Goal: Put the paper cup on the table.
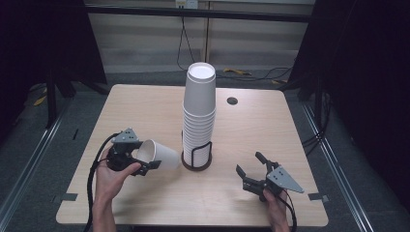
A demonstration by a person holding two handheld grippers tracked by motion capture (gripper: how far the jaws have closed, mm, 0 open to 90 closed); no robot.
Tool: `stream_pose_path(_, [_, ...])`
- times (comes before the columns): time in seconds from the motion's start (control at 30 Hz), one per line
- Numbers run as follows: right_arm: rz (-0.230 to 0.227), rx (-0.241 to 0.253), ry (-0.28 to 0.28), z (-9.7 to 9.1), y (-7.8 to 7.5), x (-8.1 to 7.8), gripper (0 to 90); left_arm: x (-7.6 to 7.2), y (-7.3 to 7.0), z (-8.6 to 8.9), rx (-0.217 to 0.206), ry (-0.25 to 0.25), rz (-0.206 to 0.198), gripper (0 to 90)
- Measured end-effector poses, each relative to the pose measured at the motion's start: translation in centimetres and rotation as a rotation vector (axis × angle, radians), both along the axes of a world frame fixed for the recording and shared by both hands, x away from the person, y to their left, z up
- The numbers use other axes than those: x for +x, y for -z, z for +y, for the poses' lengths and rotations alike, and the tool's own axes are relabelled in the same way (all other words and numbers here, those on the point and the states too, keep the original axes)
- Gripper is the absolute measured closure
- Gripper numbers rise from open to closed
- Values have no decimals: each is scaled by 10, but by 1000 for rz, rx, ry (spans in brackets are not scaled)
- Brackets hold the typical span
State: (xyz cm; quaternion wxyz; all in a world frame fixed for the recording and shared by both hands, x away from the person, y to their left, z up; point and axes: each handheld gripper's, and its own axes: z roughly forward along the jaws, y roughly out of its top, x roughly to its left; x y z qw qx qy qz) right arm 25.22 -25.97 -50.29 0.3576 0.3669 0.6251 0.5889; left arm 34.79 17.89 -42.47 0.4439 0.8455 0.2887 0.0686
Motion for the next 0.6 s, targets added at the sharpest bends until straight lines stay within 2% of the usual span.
stream_pose_path(0.07, [-17,21,-4,-2,1,-2,137,3,-2,1,7,-3,0,77])
stream_pose_path(0.13, [-14,18,-12,-2,1,-2,143,7,-4,2,3,-6,7,77])
stream_pose_path(0.43, [-17,24,-21,-3,1,-1,143,24,-13,-1,129,-22,17,77])
stream_pose_path(0.6, [-18,23,-21,-3,1,-1,143,36,-19,-4,151,-8,32,76])
